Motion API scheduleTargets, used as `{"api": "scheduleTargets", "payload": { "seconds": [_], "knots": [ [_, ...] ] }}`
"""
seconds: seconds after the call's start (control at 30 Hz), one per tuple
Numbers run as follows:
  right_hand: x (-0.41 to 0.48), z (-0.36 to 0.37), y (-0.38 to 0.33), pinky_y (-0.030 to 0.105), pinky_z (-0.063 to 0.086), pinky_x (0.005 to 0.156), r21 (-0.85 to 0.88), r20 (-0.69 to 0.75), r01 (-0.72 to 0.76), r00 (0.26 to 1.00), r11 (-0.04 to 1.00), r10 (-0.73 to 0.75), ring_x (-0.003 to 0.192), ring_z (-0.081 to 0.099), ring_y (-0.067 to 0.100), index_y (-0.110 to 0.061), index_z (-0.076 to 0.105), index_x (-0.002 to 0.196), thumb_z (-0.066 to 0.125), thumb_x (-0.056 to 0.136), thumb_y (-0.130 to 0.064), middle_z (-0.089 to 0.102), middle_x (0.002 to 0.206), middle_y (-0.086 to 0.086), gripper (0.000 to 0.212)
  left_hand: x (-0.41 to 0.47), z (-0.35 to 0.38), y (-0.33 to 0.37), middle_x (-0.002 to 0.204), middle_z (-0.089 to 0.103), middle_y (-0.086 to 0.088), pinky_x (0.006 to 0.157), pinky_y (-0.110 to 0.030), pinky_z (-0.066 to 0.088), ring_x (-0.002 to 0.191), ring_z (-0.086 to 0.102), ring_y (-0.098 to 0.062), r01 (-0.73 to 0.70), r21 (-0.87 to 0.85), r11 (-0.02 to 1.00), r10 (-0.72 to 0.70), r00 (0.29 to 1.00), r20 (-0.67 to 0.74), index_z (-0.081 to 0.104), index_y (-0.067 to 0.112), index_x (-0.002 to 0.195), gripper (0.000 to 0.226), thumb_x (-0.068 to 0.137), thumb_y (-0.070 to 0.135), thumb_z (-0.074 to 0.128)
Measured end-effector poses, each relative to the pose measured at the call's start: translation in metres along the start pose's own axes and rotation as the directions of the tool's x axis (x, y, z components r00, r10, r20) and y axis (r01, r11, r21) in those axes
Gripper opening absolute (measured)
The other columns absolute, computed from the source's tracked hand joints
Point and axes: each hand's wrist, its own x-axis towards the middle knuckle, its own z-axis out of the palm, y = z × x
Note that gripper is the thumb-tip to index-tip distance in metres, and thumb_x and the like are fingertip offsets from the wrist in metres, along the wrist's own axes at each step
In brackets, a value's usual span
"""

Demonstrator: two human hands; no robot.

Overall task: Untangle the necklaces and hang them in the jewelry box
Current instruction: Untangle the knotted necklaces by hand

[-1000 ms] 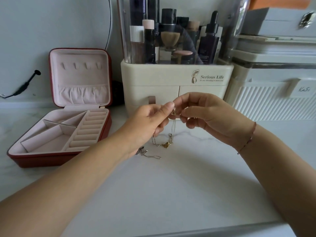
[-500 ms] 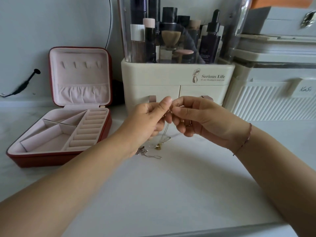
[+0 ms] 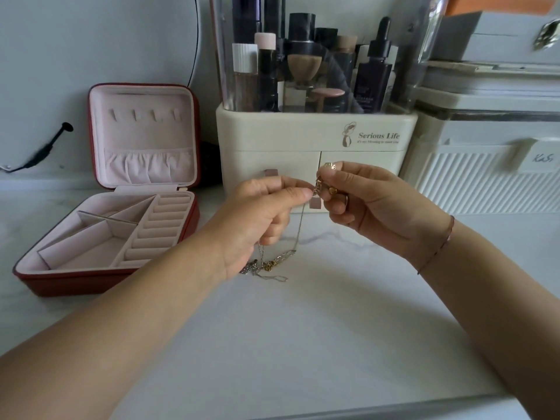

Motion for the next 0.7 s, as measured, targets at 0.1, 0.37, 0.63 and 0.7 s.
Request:
{"api": "scheduleTargets", "payload": {
  "seconds": [0.1,0.37,0.63,0.7],
  "knots": [
    [0.0,0.0,0.0,0.017,0.037,0.047,-0.035,-0.022,0.014,1.0,0.999,-0.015,0.053,0.044,0.009,-0.01,0.058,0.081,0.061,0.08,-0.019,0.053,0.067,0.002,0.01,0.0,0.002,-0.001,0.047,0.03,0.01,0.039,-0.018,0.019,0.042,0.022,-0.008,0.017,0.047,0.999,-0.019,0.999,0.026,0.061,0.018,0.08,0.009,0.087,0.014,0.061],
    [-0.003,-0.001,-0.006,0.017,0.039,0.048,-0.018,-0.002,0.051,0.999,0.999,-0.052,0.053,0.045,0.009,-0.01,0.058,0.085,0.061,0.08,-0.019,0.054,0.068,0.001,0.011,0.002,0.002,-0.01,0.08,0.067,0.01,0.077,-0.015,0.041,0.077,0.058,0.002,-0.006,0.129,0.992,-0.008,0.994,0.107,0.067,0.016,0.088,0.014,0.077,0.024,0.07],
    [-0.004,-0.001,-0.007,0.016,0.041,0.051,-0.05,0.015,0.067,0.998,0.997,-0.067,0.054,0.048,0.008,-0.009,0.063,0.087,0.061,0.079,-0.018,0.055,0.068,0.002,0.013,0.005,0.0,-0.009,0.1,0.073,-0.005,0.084,-0.026,0.043,0.092,0.064,-0.008,-0.012,0.032,0.999,0.01,0.998,0.059,0.071,0.012,0.098,0.024,0.08,0.025,0.064],
    [-0.003,-0.002,-0.007,0.016,0.041,0.052,-0.051,0.018,0.06,0.998,0.997,-0.059,0.055,0.048,0.008,-0.009,0.064,0.087,0.061,0.08,-0.018,0.055,0.068,0.002,0.012,0.005,0.0,-0.009,0.095,0.073,-0.002,0.084,-0.025,0.043,0.087,0.063,-0.006,-0.02,0.014,1.0,0.019,0.998,0.056,0.072,0.013,0.095,0.03,0.072,0.031,0.066]
  ]
}}
